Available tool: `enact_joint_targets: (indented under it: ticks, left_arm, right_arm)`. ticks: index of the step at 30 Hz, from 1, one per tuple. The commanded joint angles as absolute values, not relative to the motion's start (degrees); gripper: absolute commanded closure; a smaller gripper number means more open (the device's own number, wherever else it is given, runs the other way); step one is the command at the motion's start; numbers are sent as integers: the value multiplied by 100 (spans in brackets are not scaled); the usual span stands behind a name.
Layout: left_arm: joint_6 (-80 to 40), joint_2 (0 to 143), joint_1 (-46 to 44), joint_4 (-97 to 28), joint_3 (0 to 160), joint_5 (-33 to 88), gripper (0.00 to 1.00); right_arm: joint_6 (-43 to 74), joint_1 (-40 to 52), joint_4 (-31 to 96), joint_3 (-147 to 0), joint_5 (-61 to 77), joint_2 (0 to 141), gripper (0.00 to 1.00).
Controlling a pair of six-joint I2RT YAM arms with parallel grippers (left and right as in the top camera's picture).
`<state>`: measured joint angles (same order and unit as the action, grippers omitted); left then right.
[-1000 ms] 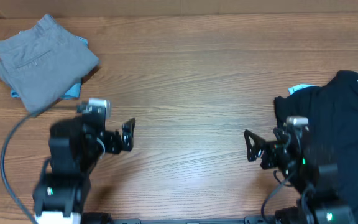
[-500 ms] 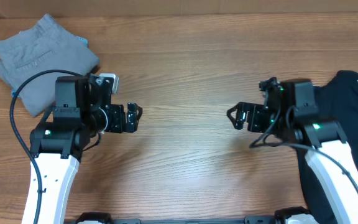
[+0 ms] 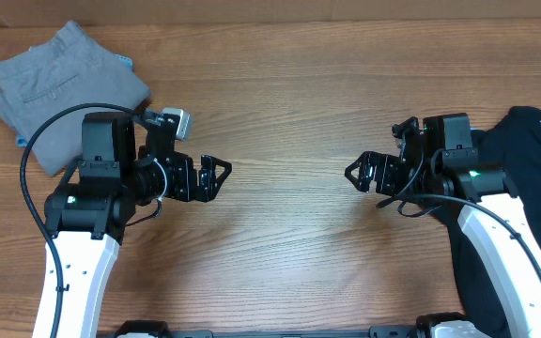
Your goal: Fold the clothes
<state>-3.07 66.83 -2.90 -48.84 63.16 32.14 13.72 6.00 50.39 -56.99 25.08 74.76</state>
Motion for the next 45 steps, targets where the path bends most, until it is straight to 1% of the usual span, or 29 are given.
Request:
enact_joint_targets:
  ticks: [1,10,18,22,27,30,33,38,41,45]
  left_arm:
    - [-342,6707,-281,-4882,6473,3415,0]
    - [-235,6790,-410,-4921,6473,3369,0]
    - [-237,7183,-980,-4895,6473,2947,0]
    - [-285,7262,-1194,-4910,6473,2329,0]
    - [-303,7275,-1291,-4919,6473,2200,0]
    - [-301,7277,-1291,-4925,6473,2200,0]
    - [-274,7314,-1302,-4921,6473,2200,0]
    - [-209,7559,-1470,-4919,6473,2202,0]
    - [-167,7769,-1608,-4856,6473,2156,0]
    - [-169,7913,-1671,-4768,6473,2097,0]
  right_arm:
    - [1354,569,5026,-5854,2491,7439,0]
    - [1358,572,5009,-5854,2502,7439,0]
    - [1361,558,5000,-5854,2462,7439,0]
    - [1747,548,5006,-5854,1999,7439,0]
    - [2469,491,4974,-5854,1076,7439,0]
    - [2729,196,4827,-5859,858,7483,0]
    - [2729,-272,4637,-5865,910,7660,0]
    - [2703,-930,4683,-5894,910,8235,0]
    - [2659,-1068,4633,-5894,810,8589,3]
    - [2659,-1068,4268,-5892,242,8980,4]
